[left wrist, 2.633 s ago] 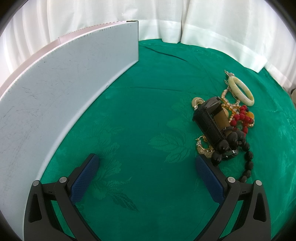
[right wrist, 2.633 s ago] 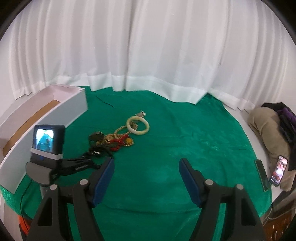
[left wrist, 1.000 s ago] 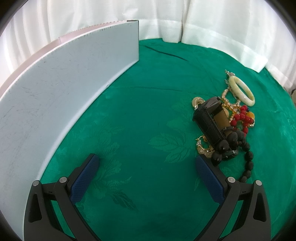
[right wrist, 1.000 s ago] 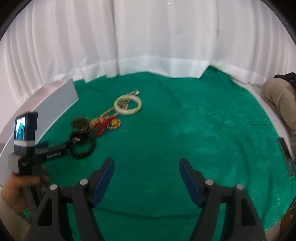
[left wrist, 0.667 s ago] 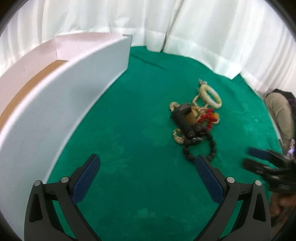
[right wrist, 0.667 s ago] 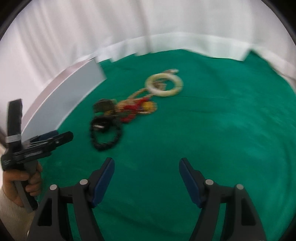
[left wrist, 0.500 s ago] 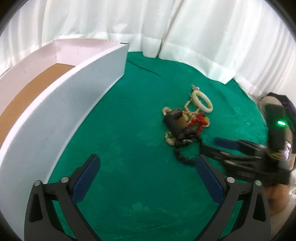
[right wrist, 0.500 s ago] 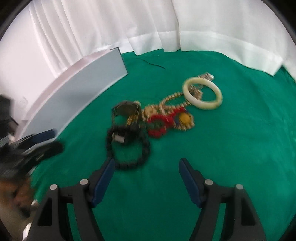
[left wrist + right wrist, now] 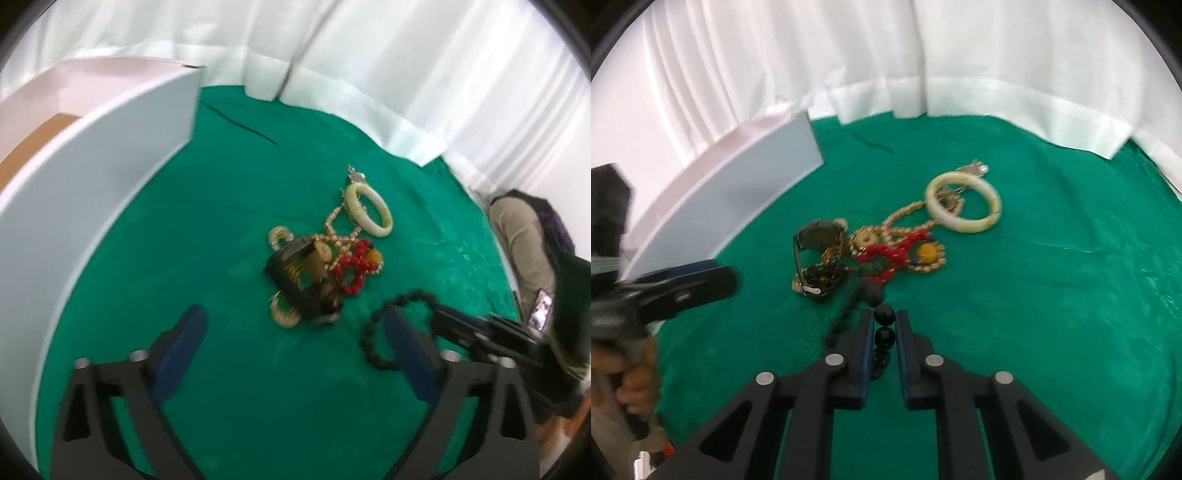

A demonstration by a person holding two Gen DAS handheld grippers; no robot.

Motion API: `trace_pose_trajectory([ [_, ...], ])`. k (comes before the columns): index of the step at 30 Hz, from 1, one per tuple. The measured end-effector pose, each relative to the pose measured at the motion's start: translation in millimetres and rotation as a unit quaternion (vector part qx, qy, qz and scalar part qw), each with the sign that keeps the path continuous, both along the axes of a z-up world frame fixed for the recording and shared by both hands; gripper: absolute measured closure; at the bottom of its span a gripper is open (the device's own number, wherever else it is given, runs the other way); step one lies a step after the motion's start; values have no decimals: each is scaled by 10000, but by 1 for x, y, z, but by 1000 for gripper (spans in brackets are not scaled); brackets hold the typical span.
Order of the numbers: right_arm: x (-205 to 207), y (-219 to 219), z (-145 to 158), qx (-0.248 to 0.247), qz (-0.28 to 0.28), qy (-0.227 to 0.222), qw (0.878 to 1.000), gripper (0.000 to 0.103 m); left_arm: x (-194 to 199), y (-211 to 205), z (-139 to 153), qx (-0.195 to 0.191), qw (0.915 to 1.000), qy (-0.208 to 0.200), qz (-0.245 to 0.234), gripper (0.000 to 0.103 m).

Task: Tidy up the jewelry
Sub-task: 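Grasp the black watch with the left gripper while the right gripper grasps the black bead bracelet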

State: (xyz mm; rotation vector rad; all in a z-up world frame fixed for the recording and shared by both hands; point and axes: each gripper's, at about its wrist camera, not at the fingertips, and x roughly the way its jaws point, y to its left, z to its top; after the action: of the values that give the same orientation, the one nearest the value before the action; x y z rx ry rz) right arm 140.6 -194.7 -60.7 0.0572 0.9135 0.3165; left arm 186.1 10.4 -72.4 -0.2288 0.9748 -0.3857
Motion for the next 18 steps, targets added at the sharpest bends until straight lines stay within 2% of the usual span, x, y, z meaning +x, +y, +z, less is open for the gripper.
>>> trace_pose_trajectory([
  [2,-5,-9,7,111,-73,-42,9999,91,17,-8,-10,-33,9998,180,-22,26],
  [4,-8,-15,12,166,-123,-106,9997,91,32,-10,-22,-121,9990,422,105,37],
  [6,-10,-18,14,219,-150,-134,9996,91,43,-10,-31,-193,9980,546,235,65],
  [7,-13,-20,15,249,-175,-143,9994,91,47,-9,-30,-155,9982,494,298,76],
  [8,-14,-23,16,270,-201,-146,9993,91,49,-8,-29,-188,9979,536,315,80],
  [10,-19,-29,18,351,-276,-151,9989,91,47,-1,-24,-518,9966,546,350,81],
  [13,-22,-35,18,495,-347,-150,9981,91,38,4,-8,-630,9968,383,317,88],
  [15,-26,-40,20,577,-389,-154,9975,91,30,8,5,-817,9958,289,278,99],
  [18,-29,-42,24,589,-407,-186,9973,91,12,12,29,-874,9959,29,215,99],
])
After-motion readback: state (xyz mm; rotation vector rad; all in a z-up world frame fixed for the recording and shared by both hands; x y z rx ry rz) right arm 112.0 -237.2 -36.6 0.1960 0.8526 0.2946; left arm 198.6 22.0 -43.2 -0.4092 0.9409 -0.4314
